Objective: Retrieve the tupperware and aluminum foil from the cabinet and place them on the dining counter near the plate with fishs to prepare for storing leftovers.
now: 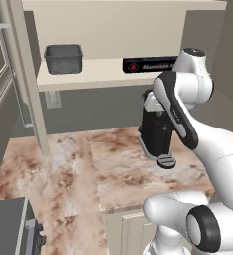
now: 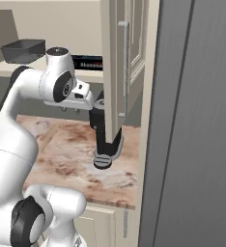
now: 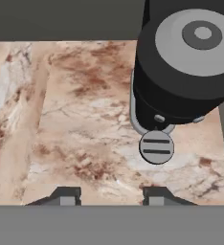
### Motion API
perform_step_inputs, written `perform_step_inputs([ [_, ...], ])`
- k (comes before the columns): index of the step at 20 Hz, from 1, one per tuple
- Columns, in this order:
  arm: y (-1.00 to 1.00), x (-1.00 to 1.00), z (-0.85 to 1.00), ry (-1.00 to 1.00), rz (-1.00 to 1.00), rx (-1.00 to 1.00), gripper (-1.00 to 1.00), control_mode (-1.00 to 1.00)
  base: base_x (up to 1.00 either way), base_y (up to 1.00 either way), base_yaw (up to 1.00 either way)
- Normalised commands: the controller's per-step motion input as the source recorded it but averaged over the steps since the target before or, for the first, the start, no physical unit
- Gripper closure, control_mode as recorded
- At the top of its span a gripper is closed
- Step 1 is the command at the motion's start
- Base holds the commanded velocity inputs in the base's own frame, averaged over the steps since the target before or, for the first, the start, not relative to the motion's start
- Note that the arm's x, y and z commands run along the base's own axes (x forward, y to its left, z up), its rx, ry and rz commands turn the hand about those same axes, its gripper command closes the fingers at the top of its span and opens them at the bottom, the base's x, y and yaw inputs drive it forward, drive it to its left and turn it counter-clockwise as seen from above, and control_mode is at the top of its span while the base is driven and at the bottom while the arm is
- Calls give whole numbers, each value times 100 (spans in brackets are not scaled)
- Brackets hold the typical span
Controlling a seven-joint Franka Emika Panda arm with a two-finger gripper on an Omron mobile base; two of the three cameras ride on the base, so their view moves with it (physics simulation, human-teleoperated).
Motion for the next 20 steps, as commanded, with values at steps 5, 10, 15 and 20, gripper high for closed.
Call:
perform_step_inputs([
  [5, 3, -19, 3, -15, 0, 0, -100, -100, 0, 0, 0],
  [10, 22, -22, 16, -33, 0, -1, -100, -100, 0, 0, 0],
  [15, 23, -9, 30, -33, 0, 0, -100, -100, 0, 0, 0],
  [20, 7, -4, 38, -18, 0, -1, -100, -100, 0, 0, 0],
])
